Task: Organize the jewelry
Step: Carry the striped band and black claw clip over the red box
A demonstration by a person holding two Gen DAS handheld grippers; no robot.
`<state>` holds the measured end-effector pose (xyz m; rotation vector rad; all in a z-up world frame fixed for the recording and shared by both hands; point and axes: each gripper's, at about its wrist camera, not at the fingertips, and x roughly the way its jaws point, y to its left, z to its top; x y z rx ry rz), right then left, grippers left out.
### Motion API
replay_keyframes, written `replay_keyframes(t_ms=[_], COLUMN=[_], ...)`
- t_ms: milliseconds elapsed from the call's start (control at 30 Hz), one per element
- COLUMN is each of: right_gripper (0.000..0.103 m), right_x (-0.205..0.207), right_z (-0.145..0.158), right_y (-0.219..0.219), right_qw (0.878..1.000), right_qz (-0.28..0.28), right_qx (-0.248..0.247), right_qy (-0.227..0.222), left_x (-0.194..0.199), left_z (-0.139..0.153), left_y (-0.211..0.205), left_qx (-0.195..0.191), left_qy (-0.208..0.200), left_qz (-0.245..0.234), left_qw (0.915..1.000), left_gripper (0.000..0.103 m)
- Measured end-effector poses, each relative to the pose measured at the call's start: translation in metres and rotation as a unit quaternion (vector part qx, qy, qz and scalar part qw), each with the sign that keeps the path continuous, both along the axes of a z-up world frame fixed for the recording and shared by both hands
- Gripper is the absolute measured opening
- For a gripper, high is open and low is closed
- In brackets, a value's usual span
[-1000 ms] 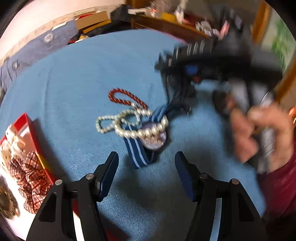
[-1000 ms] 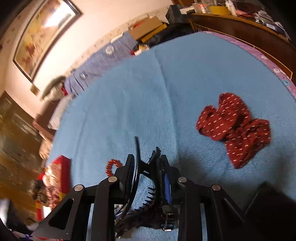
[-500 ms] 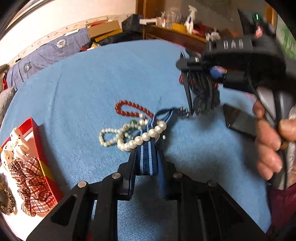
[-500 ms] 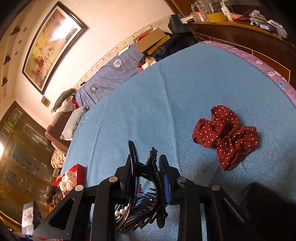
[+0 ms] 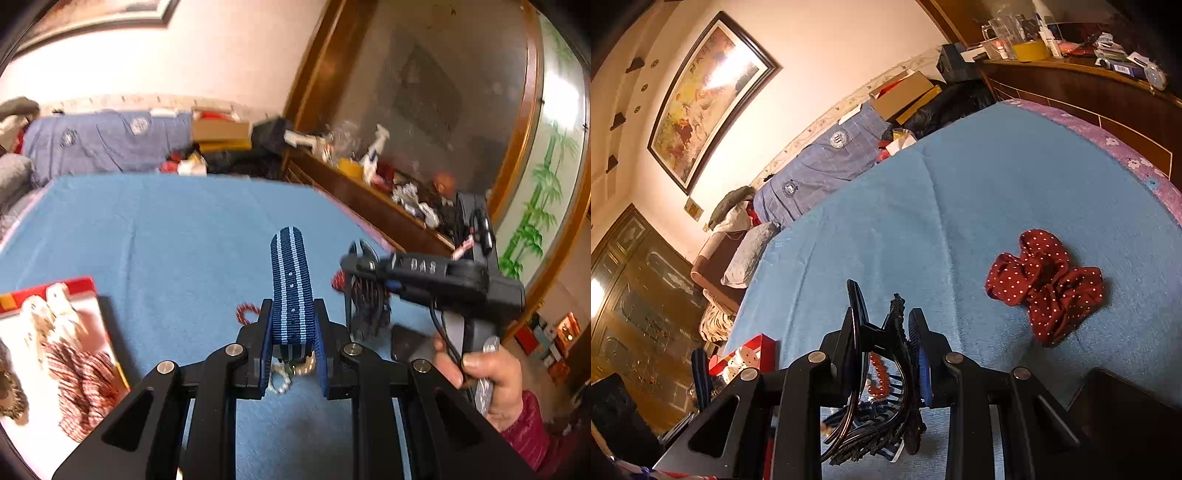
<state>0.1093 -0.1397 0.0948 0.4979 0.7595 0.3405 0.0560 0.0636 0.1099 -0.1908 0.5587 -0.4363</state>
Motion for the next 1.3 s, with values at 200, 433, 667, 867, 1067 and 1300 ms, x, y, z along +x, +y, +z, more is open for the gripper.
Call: replay_keyframes(t_ms=[200,433,667,867,1067,1300], right_gripper=[0.029,0.029,0.029,0.029,0.030,0.030], right_x=[-0.007,-0.011,-0.018,-0.027,-0.036,-0.040], right_z=[0.007,0.009,0.013,0.019,0.024,0.026], right_y=[0.008,0.016,0.024,0.038,0.048,0.055], right_qw=[1.000,0.999,0.998,0.997,0.994,0.992], right_qz=[0.011,0.022,0.037,0.052,0.062,0.071], right_qx=[0.001,0.002,-0.002,-0.016,-0.033,-0.044], right_qy=[-0.022,-0.030,-0.046,-0.063,-0.082,-0.091], left_x=[-0.025,-0.019,-0.024,-0.019,-0.015,-0.019], left_z=[0.029,0.029,0.028,0.024,0.020,0.023], left_y=[0.014,0.013,0.015,0.010,0.006,0.008], left_qx=[-0.017,-0.014,0.003,0.028,0.059,0.071], left_qy=[-0.084,-0.080,-0.092,-0.086,-0.084,-0.100], left_qz=[0.022,0.031,0.056,0.076,0.113,0.141], left_qw=[0.9960,0.9962,0.9942,0.9929,0.9883,0.9823], left_gripper=[0.018,0.018,0.018,0.018,0.018,0.018])
